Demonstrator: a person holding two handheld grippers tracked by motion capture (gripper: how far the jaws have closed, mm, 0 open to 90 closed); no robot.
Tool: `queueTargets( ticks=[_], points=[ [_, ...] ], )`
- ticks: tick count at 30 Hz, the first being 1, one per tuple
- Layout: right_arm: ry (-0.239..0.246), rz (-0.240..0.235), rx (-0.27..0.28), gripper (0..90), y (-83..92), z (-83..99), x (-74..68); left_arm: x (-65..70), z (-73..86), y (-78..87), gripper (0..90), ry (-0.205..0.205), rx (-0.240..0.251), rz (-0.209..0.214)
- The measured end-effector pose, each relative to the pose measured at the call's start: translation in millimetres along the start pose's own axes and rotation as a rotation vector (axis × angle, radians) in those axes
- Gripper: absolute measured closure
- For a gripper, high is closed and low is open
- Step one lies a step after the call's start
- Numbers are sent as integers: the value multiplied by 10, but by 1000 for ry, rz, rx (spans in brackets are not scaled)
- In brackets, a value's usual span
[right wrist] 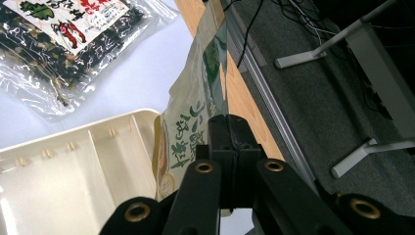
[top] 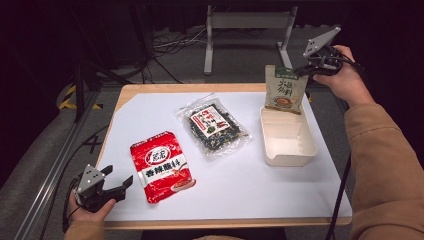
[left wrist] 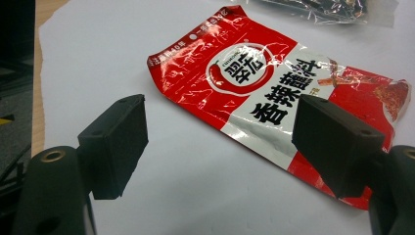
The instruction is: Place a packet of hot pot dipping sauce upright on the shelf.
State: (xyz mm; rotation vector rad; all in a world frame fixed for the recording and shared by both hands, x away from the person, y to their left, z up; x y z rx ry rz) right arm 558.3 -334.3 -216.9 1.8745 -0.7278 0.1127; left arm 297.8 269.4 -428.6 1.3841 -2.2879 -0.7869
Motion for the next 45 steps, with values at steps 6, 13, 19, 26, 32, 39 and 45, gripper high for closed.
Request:
queueTargets(
  ticks=[6,13,19,26,32,39,45],
  points=[
    [22,-21,-15,900,-59,-32,-49,9,-1,2,213,-2,-1,1],
    [21,-38,-16,899,-102,-34,-73,12,0,-4,214,-3,-6,1],
    [-5,-57,-12,898,-180,15,-89,20,-5,0,214,-7,-3,-2],
    [-24,-69,-32,897,-235,26,-94,22,-4,16,213,-10,5,-7],
    [-44,-78,-52,897,-277,67,-104,33,-5,18,214,-11,5,-4],
    [-63,-81,-99,895,-341,118,-125,36,-10,18,214,-14,5,-3],
    [-90,-87,-134,870,-369,156,-135,43,-18,10,216,-14,7,-2]
  ],
)
Point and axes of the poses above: each handheld gripper's, and its own axes: y roughly backward along the jaws, z roughly out of its underside, x roughly to its right, the point moved 1 cm from there along -y, roughly forward along the jaws, and after that the axes turned 7 degrees about -x, right-handed, at the moved point
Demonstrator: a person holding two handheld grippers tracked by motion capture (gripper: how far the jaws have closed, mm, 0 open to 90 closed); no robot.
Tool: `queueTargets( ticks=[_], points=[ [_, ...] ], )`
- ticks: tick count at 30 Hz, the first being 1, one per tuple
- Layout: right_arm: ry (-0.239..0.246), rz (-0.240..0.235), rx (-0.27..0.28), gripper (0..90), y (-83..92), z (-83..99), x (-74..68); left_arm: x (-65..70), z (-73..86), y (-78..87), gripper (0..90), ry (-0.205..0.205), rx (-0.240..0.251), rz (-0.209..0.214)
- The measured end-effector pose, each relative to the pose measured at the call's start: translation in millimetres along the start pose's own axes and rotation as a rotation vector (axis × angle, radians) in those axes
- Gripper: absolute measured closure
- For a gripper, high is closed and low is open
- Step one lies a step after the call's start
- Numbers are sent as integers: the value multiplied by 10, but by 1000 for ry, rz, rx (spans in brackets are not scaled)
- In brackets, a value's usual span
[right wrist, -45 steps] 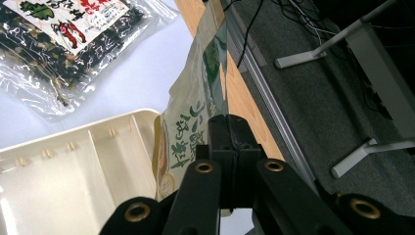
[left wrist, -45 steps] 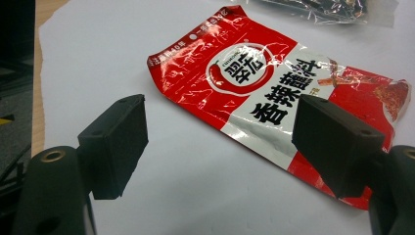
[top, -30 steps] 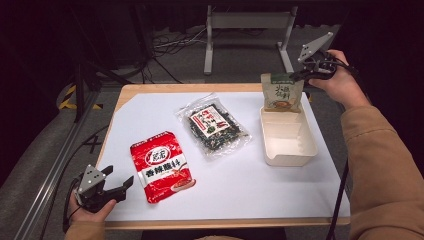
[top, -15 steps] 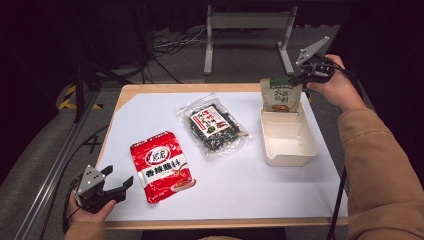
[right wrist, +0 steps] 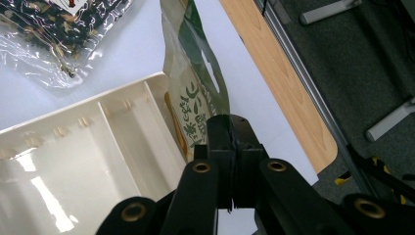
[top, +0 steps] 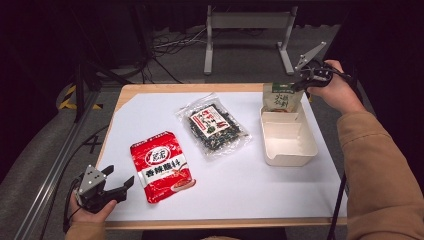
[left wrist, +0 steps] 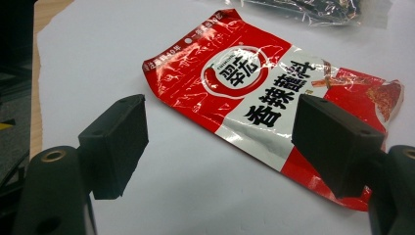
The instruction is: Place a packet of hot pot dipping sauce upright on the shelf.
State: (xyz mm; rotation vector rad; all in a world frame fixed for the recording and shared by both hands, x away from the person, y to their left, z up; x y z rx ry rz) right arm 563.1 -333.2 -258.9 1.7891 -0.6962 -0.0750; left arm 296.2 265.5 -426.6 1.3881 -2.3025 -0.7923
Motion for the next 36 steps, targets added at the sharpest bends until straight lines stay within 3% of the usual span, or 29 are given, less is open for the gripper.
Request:
queueTargets(
  ticks=[11,16,18,25,32,36],
  points=[
    [-75,46,59,603,98,36,-11,12,-21,-26,217,-9,-4,14],
    [-108,51,103,560,190,23,-74,9,-53,-61,217,-13,-3,25],
    [-116,60,101,538,230,2,-128,16,-70,-89,219,-19,-7,28],
    [-169,43,194,500,405,-43,-378,39,-126,-153,217,-32,-5,45],
    [-184,-6,257,481,552,-44,-650,52,-154,-186,216,-31,-2,50],
    [-209,-58,302,479,638,-13,-831,49,-173,-206,216,-28,-4,56]
  ],
)
Point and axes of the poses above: each handheld gripper's, and its own axes: y roughly backward along the jaws, z roughly out of its underside, x roughly to its right, the point moved 1 cm from there along -y, roughly forward along the jaws, and after that the axes turned 7 degrees about -x, right-handed, at the moved point
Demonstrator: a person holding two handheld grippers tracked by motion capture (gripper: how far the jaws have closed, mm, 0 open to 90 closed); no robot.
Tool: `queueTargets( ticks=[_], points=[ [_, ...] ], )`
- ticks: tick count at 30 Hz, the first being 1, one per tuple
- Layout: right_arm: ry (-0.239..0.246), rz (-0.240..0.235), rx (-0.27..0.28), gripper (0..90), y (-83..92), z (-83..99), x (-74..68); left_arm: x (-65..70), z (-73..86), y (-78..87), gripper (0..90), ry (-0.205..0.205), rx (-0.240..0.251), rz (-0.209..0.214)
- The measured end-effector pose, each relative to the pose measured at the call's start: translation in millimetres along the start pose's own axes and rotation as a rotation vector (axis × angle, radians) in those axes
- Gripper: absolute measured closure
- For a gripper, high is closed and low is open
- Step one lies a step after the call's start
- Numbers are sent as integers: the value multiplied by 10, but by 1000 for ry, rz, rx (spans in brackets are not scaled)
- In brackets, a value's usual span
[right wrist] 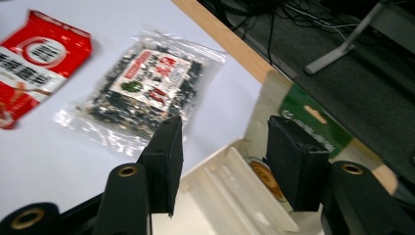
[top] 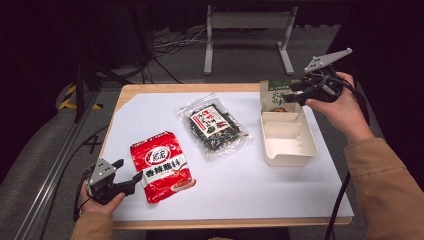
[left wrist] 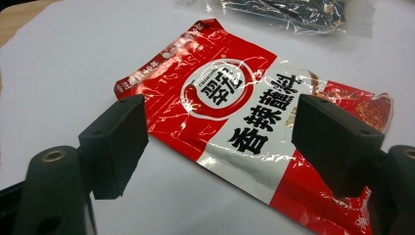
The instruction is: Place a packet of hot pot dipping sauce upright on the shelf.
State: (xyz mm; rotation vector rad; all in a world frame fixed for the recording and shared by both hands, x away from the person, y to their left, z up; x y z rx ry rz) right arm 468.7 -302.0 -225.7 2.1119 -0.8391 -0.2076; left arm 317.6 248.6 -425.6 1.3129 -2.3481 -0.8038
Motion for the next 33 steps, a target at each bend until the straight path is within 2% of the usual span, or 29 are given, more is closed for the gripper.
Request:
queueTargets(
  ticks=[3,8,10,13,17,20,22,26,30,33],
  points=[
    [-4,-20,24,479,43,43,-131,8,-17,-10,216,-7,-1,-1],
    [-6,-44,62,473,75,115,-317,-15,-52,-21,200,7,3,15],
    [0,-56,70,472,72,141,-386,-21,-77,-29,181,14,-16,40],
    [2,-65,80,470,64,166,-444,-8,-96,-36,177,12,-37,47],
    [4,-86,97,466,47,214,-547,-13,-145,-31,172,-2,-55,34],
    [9,-95,107,462,39,251,-613,-45,-173,-36,164,7,-56,26],
    [11,-94,110,460,33,275,-644,-79,-190,-50,149,25,-56,41],
    [5,-104,126,453,11,328,-703,-157,-235,-84,131,52,-82,29],
    [4,-125,135,447,-69,403,-772,-234,-280,-130,125,81,-97,28],
    [6,-128,135,446,-116,438,-797,-264,-295,-160,126,87,-102,21]
  ],
)
Point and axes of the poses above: each handheld gripper's, and its own axes: y roughly backward along the jaws, z roughly out of its underside, x roughly to its right, the point moved 1 cm from there along -y, roughly forward along the jaws, and after that the axes turned 7 degrees about -x, right-handed, at the moved point
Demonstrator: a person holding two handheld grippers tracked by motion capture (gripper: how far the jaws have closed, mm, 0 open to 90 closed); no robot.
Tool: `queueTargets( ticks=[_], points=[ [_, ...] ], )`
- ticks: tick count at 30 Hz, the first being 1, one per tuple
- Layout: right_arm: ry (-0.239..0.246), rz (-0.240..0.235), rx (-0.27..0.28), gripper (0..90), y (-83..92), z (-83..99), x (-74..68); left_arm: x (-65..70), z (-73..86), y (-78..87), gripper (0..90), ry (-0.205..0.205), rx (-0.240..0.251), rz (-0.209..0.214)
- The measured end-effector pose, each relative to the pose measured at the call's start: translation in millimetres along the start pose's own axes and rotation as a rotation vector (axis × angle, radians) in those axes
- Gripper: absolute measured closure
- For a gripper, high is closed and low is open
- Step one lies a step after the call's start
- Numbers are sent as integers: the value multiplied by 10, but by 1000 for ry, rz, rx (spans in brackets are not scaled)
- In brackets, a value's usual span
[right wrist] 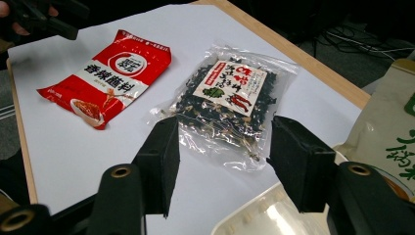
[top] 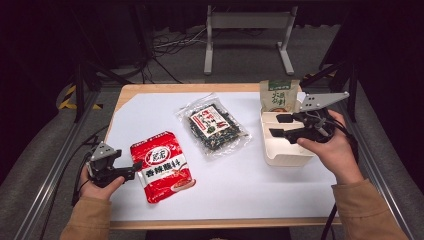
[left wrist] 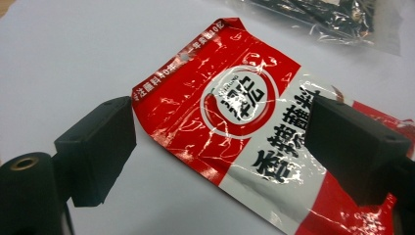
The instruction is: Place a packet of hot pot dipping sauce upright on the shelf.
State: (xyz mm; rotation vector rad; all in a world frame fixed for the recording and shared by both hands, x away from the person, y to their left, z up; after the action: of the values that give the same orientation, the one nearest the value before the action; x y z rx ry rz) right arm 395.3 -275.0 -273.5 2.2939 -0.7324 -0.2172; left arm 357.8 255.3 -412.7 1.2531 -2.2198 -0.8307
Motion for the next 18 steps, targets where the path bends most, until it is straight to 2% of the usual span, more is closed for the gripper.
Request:
queueTargets(
  ticks=[3,6,7,10,15,18],
  points=[
    [-7,-11,11,447,-19,23,-18,-48,-35,-23,127,13,7,-6],
    [-10,-21,21,438,-38,38,-33,-121,-94,-42,133,50,24,-7],
    [-10,-21,21,438,-38,38,-33,-121,-94,-42,133,50,24,-7],
    [-20,-51,48,433,-79,75,-61,-192,-146,-70,120,91,50,-18],
    [-27,-67,53,432,-137,109,-87,-254,-229,-137,125,89,64,-37],
    [-42,-82,80,430,-172,142,-117,-286,-269,-202,142,102,61,-47]
  ],
)
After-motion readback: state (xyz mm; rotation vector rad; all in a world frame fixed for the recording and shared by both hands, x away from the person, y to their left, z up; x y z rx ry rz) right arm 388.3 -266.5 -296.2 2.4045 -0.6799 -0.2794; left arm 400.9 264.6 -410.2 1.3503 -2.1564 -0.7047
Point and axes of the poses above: each handheld gripper's, and its own axes: y roughly backward along the jaws, z roughly out of its underside, x roughly to its right, the point moved 1 cm from there along -y, roughly forward along the jaws, and after that the axes turned 7 degrees about -x, right-handed, at the moved point
